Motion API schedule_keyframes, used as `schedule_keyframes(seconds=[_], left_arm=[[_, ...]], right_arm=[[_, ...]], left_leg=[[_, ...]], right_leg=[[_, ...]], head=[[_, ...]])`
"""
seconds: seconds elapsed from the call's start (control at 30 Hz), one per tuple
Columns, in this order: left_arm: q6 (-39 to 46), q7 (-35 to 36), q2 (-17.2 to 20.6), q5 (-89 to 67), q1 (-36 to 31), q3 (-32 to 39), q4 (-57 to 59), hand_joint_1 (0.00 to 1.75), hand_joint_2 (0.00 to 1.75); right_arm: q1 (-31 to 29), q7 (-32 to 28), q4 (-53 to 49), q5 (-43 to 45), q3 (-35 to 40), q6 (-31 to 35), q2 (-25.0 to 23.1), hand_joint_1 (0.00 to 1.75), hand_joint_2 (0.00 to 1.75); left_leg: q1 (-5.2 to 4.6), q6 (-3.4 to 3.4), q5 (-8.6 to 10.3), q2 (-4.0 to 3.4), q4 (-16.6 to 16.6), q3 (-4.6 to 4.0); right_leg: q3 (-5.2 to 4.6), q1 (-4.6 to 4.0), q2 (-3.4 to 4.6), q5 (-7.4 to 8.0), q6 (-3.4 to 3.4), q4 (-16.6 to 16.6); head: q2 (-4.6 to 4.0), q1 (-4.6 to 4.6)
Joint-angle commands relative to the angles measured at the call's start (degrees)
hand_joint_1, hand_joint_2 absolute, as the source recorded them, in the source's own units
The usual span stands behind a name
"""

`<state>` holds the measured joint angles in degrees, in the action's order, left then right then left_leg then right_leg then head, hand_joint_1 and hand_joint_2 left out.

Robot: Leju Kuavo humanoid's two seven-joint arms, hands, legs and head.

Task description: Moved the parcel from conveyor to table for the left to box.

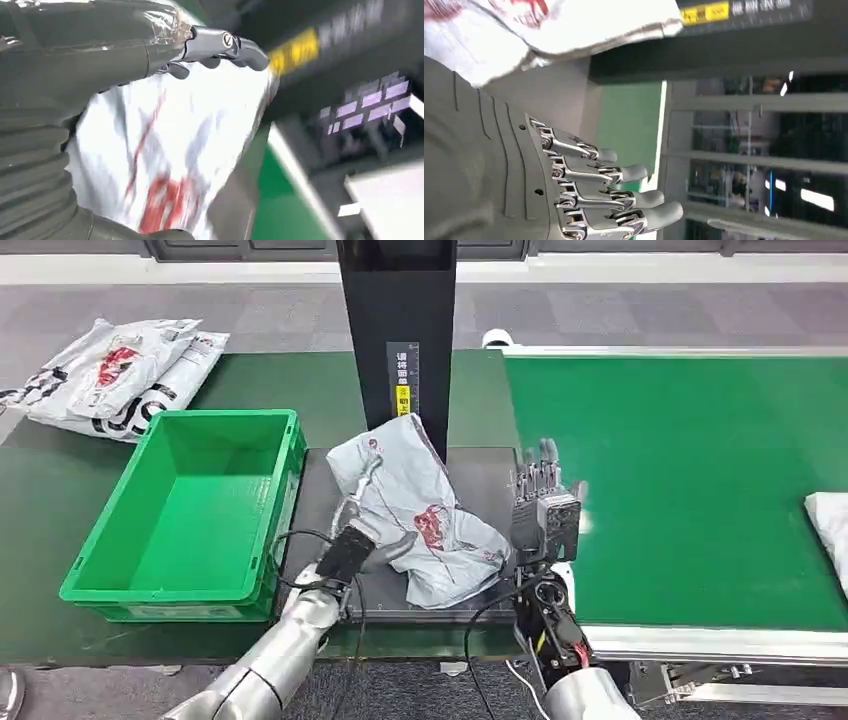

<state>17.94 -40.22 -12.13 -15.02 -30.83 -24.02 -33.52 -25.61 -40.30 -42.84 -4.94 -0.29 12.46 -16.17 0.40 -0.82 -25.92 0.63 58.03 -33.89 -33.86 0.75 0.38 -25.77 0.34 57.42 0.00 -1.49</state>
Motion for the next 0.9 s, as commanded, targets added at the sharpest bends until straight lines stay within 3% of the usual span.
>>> schedule_keyframes(seconds=[0.03,0.17,0.2,0.27,0.3,0.33,0.7,0.9], left_arm=[[-2.3,0.2,-1.1,-2.3,-6.9,-7.7,17.1,0.0,1.75],[-2.8,10.3,-1.3,-11.5,-7.3,-12.7,20.5,0.0,1.75],[-3.8,16.7,-1.0,-15.7,-7.5,-15.3,21.1,0.0,1.75],[-7.8,22.1,-0.3,-19.2,-7.4,-17.6,21.5,0.0,1.75],[-10.4,24.8,0.0,-20.9,-7.4,-18.8,22.0,0.24,1.75],[-11.1,26.2,0.2,-21.7,-7.1,-19.1,21.9,1.75,1.75],[-11.0,26.2,0.3,-21.8,-7.0,-19.1,21.8,1.75,1.75],[-13.7,30.4,0.4,-25.8,-7.1,-18.4,21.8,1.75,1.75]], right_arm=[[-3.0,0.3,3.1,-0.2,-4.1,1.3,2.2,0.0,0.0],[-3.9,0.3,5.9,-1.0,-4.9,0.6,3.5,0.0,0.0],[-4.0,0.3,6.3,-2.2,-4.3,0.7,3.7,0.0,0.0],[-4.2,0.3,6.5,-3.3,-3.4,0.4,3.6,0.0,0.0],[-4.3,0.3,6.3,-4.2,-2.6,0.4,3.5,0.0,0.0],[-4.4,0.3,6.6,-4.7,-2.1,0.1,3.3,0.0,0.0],[-4.4,0.3,6.6,-4.8,-2.1,0.2,3.1,0.0,0.0],[-5.4,0.8,8.9,-6.8,-2.6,-0.5,3.3,0.0,0.0]], left_leg=[[0.0,0.02,0.01,-0.03,0.0,0.01],[-0.01,0.01,0.06,0.01,-0.1,0.09],[0.0,0.03,0.08,0.06,-0.1,0.11],[0.01,0.03,0.05,-0.06,-0.1,0.1],[-0.01,0.02,0.01,-0.12,-0.1,0.04],[0.02,0.03,0.02,-0.11,-0.1,0.06],[-0.02,0.03,0.01,-0.05,-0.1,0.39],[-0.01,0.04,0.0,0.0,-0.1,0.53]], right_leg=[[0.02,-0.02,-0.04,0.0,-0.01,0.0],[0.09,-0.01,-0.12,0.02,-0.02,-0.1],[0.13,-0.02,-0.18,0.03,-0.02,-0.1],[0.11,-0.03,-0.04,0.06,-0.01,-0.2],[0.02,-0.01,0.03,0.02,-0.01,-0.1],[0.06,-0.03,-0.01,0.04,-0.01,-0.1],[0.46,0.01,0.02,0.01,0.0,-0.1],[0.63,0.01,-0.02,-0.01,0.01,-0.1]], head=[[-0.02,0.0],[0.0,0.0],[-0.02,0.0],[-0.02,0.0],[0.0,0.0],[0.0,0.0],[0.0,0.0],[0.0,0.0]])
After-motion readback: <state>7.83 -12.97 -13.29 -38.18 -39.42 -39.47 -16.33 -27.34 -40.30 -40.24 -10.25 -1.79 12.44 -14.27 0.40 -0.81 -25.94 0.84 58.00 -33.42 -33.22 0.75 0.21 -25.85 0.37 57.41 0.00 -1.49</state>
